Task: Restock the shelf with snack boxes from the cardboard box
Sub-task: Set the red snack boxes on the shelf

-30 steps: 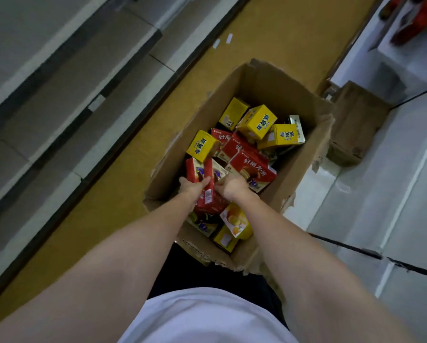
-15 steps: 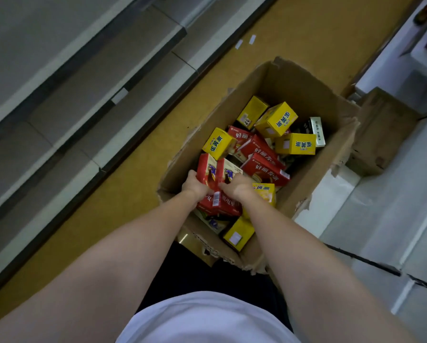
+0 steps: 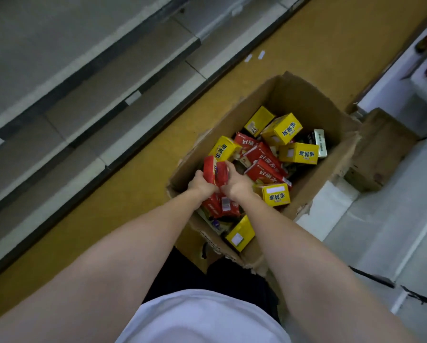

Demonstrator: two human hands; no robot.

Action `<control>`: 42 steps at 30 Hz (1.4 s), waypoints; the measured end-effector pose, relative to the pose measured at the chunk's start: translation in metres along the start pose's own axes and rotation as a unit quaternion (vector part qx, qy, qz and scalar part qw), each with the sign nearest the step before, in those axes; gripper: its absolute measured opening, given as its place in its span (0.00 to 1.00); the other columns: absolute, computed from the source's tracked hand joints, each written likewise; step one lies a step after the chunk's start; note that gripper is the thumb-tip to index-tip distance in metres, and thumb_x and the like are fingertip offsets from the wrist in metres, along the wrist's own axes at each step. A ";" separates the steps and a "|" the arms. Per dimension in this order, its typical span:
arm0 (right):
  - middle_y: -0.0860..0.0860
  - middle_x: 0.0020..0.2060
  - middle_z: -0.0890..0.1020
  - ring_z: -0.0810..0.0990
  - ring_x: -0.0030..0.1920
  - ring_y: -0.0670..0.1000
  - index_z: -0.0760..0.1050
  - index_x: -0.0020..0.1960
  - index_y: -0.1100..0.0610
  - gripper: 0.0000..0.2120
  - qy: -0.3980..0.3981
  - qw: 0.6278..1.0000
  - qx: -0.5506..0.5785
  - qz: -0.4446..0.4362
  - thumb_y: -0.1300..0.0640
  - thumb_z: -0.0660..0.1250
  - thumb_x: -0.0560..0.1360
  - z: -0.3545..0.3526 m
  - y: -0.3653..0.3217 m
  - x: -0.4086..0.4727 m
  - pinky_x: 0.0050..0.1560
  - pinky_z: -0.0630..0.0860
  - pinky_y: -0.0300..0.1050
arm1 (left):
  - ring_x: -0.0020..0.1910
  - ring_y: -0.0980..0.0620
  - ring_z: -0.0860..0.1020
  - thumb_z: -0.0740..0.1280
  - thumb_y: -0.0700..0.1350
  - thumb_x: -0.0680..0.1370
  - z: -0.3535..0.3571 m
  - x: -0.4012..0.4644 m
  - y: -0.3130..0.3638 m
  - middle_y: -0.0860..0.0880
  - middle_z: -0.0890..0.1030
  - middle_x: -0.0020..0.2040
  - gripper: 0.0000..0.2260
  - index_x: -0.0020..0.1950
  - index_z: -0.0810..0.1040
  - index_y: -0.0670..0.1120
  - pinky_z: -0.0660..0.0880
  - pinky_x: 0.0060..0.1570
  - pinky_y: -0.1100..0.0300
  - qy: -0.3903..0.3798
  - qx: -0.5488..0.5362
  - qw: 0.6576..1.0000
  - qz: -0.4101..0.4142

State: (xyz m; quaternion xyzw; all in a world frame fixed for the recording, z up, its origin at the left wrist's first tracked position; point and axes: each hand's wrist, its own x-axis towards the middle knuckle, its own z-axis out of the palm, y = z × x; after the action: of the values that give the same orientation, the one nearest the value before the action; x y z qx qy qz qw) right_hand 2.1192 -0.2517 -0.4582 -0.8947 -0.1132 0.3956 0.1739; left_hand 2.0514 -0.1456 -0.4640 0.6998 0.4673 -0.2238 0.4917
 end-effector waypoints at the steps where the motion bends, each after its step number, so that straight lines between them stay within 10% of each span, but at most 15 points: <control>1: 0.58 0.60 0.79 0.80 0.56 0.63 0.54 0.77 0.39 0.31 0.007 1.000 0.012 -0.008 0.47 0.63 0.78 -0.002 -0.001 -0.004 0.54 0.76 0.52 | 0.54 0.43 0.78 0.76 0.47 0.70 -0.004 -0.003 0.002 0.45 0.79 0.55 0.26 0.64 0.69 0.47 0.75 0.53 0.52 -0.005 0.005 1.000 0.007; 9: 0.59 0.62 0.78 0.77 0.60 0.62 0.71 0.69 0.56 0.18 0.003 0.998 -0.066 0.004 0.56 0.61 0.80 0.015 -0.023 -0.032 0.53 0.73 0.49 | 0.54 0.42 0.78 0.77 0.46 0.68 -0.036 -0.024 -0.011 0.43 0.79 0.57 0.29 0.65 0.68 0.48 0.77 0.56 0.49 -0.040 0.066 0.996 0.045; 16: 0.59 0.63 0.69 0.76 0.58 0.65 0.68 0.65 0.54 0.17 0.032 0.996 -0.058 0.061 0.57 0.65 0.78 0.042 -0.018 -0.032 0.55 0.77 0.57 | 0.59 0.41 0.75 0.75 0.44 0.70 -0.027 -0.029 -0.023 0.43 0.75 0.62 0.33 0.71 0.62 0.49 0.74 0.61 0.45 -0.103 0.074 0.991 0.031; 20: 0.58 0.62 0.76 0.79 0.58 0.60 0.72 0.66 0.54 0.15 0.037 0.997 -0.038 0.048 0.56 0.62 0.80 0.038 -0.007 -0.025 0.38 0.74 0.36 | 0.59 0.41 0.75 0.73 0.42 0.71 -0.023 -0.028 -0.020 0.43 0.76 0.62 0.31 0.71 0.64 0.49 0.74 0.61 0.46 -0.097 0.066 0.993 0.027; 22: 0.59 0.57 0.77 0.79 0.56 0.62 0.71 0.63 0.54 0.15 0.056 0.995 -0.058 0.056 0.57 0.65 0.76 0.026 -0.011 -0.023 0.45 0.77 0.47 | 0.58 0.41 0.76 0.72 0.42 0.72 -0.025 -0.028 -0.013 0.43 0.76 0.61 0.30 0.71 0.65 0.49 0.75 0.60 0.46 -0.093 0.067 0.993 0.031; 32: 0.62 0.61 0.73 0.76 0.59 0.65 0.67 0.67 0.53 0.20 0.208 0.975 -0.074 -0.005 0.46 0.58 0.79 -0.060 -0.096 -0.069 0.56 0.72 0.56 | 0.45 0.48 0.79 0.69 0.41 0.73 -0.103 -0.076 0.046 0.45 0.80 0.51 0.24 0.69 0.71 0.48 0.76 0.45 0.57 -0.011 -0.063 0.990 0.123; 42: 0.55 0.53 0.74 0.77 0.48 0.59 0.69 0.58 0.51 0.11 0.253 0.944 -0.118 -0.176 0.48 0.61 0.79 -0.065 -0.246 -0.152 0.48 0.74 0.50 | 0.47 0.46 0.83 0.72 0.51 0.76 -0.275 -0.145 0.019 0.43 0.84 0.54 0.22 0.67 0.75 0.43 0.82 0.49 0.47 0.120 -0.175 0.949 0.235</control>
State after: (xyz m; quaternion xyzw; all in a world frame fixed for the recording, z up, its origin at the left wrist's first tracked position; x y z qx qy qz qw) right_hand 2.0518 -0.0933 -0.2173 -0.9454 -0.2666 0.1031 0.1569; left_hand 1.9605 0.0367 -0.2279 0.7145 0.3769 0.0686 0.5853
